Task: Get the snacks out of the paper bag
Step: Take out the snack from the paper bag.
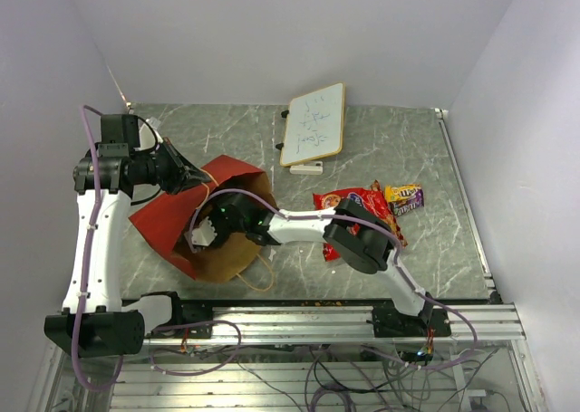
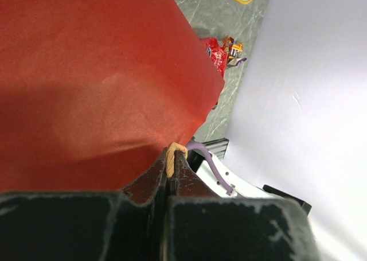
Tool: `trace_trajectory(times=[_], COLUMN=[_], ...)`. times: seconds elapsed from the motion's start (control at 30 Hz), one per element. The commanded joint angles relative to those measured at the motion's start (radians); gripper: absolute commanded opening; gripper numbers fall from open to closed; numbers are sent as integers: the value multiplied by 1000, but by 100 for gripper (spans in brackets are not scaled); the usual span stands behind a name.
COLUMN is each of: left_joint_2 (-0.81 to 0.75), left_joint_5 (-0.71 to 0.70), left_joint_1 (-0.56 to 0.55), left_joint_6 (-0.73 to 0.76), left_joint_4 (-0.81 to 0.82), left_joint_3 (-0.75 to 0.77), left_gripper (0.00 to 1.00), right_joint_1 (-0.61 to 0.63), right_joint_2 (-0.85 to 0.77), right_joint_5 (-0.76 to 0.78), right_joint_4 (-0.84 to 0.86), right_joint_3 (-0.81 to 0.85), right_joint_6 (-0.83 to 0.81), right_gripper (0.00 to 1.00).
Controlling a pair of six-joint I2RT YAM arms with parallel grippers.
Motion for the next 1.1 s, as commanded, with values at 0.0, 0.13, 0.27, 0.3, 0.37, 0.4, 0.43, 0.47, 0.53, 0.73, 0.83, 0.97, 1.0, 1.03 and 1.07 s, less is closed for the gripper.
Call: trace_trajectory(times=[0.0,0.13,0.27,0.3,0.37,0.4,0.43,0.47,0.53,0.73,0.83,0.97,1.0,1.03,1.07], left_joint_2=[-5,0,2,3,8,10,10,8,4,-5,-10,-6,4,7,6], left_joint_5=[30,32,25,22,15,14,11,9,6,-30,-37,-48,-53,-57,-57], left_joint_1=[-7,-7,-7,-7,-7,-7,-6,-7,-6,-7,-6,-6,-6,-6,-7], left_joint_6=[17,16,15,17,20,18,14,11,3,-6,-21,-6,10,12,7], left_joint_4=[-4,-12,-23,-30,-42,-45,-45,-45,-47,-39,-31,-45,-60,-63,-53], left_joint_3=[25,32,45,51,59,61,62,62,68,73,74,84,93,97,96], left_gripper=[7,7,7,7,7,7,7,7,7,7,7,7,7,7,7], right_joint_1=[1,-6,-6,-6,-9,-10,-12,-13,-14,-32,-38,-40,-40,-45,-50], right_joint_2=[63,105,153,166,185,193,201,209,230,213,192,156,138,116,89], right_joint_5=[66,65,70,67,68,68,67,66,71,37,12,0,-21,-55,-87], right_joint_4=[-26,-21,-4,-5,21,39,60,77,90,93,101,102,110,101,97], right_joint_3=[62,105,153,168,179,179,177,179,203,200,163,135,117,100,79], right_joint_6=[-46,-48,-53,-51,-54,-55,-56,-55,-52,-20,-4,52,96,108,138], right_gripper=[82,82,80,80,79,78,78,77,74,52,41,26,20,17,14])
